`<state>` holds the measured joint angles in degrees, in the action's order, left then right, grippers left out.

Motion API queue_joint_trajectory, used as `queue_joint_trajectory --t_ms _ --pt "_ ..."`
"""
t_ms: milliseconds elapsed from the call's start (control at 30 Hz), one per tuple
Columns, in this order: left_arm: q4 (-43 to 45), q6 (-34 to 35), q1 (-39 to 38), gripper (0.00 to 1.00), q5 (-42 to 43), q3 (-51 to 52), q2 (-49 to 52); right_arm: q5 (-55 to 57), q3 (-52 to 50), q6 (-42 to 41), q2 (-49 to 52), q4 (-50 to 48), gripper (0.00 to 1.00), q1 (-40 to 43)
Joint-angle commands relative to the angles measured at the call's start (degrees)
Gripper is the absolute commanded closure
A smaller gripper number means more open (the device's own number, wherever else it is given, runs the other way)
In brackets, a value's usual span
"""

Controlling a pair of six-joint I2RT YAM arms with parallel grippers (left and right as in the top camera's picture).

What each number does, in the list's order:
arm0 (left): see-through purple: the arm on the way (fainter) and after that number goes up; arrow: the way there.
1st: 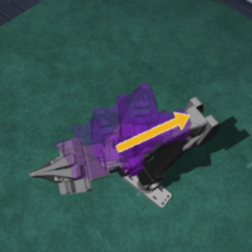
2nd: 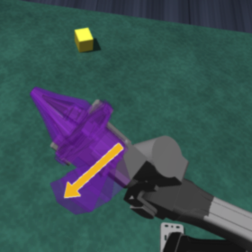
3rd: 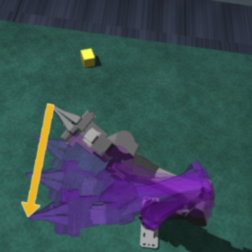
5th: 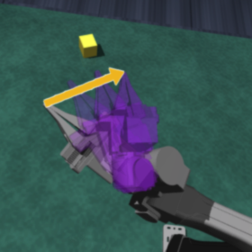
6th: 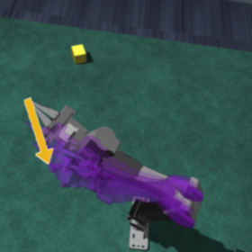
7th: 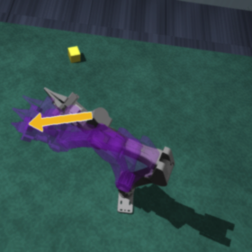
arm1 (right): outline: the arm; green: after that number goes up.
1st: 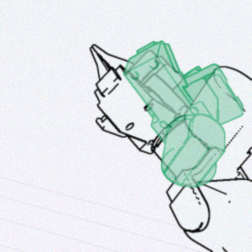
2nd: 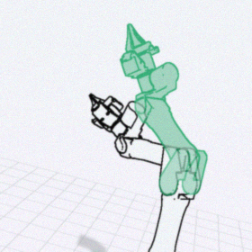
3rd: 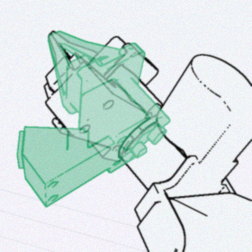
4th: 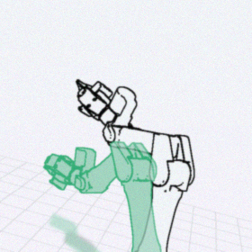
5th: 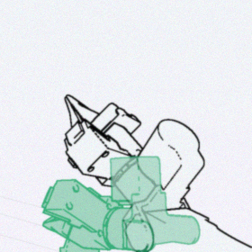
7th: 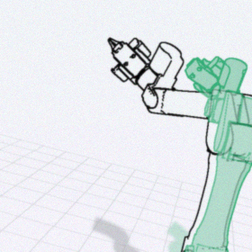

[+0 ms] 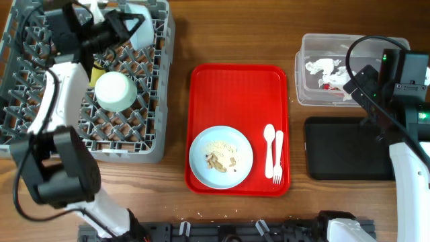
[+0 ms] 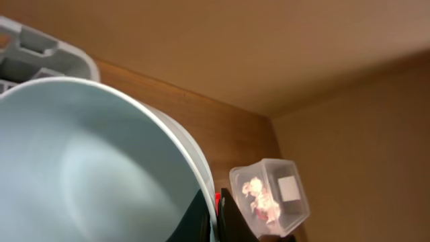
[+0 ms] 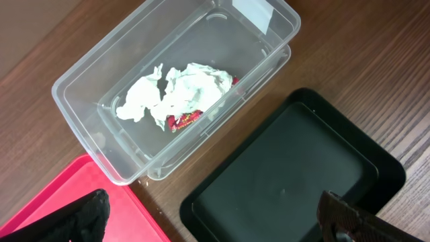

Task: Sort waste into correct bins and load items into the dishwasher rack
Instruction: 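Grasp the small bowl and carry it left into the rack, then place the small bowl upside down in the rack and release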

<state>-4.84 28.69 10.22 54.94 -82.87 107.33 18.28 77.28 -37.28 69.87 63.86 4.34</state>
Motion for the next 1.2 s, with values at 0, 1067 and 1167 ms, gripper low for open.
queue_joint_trajectory --t_ms 0,1067,1167 --pt "2.67 5.16 0.90 0.96 4.44 -0.39 4.28 1.14 -0.04 -0.24 0.17 -0.15 0.00 0.17" --pt "-6.19 1.92 8.41 0.85 2.10 -0.22 10.97 1.11 -0.04 -0.26 0.17 -0.15 0.00 0.17" --pt "-6.62 1.95 9.22 0.67 4.63 -0.22 10.82 1.14 -0.04 -0.26 0.17 -0.15 0.00 0.17"
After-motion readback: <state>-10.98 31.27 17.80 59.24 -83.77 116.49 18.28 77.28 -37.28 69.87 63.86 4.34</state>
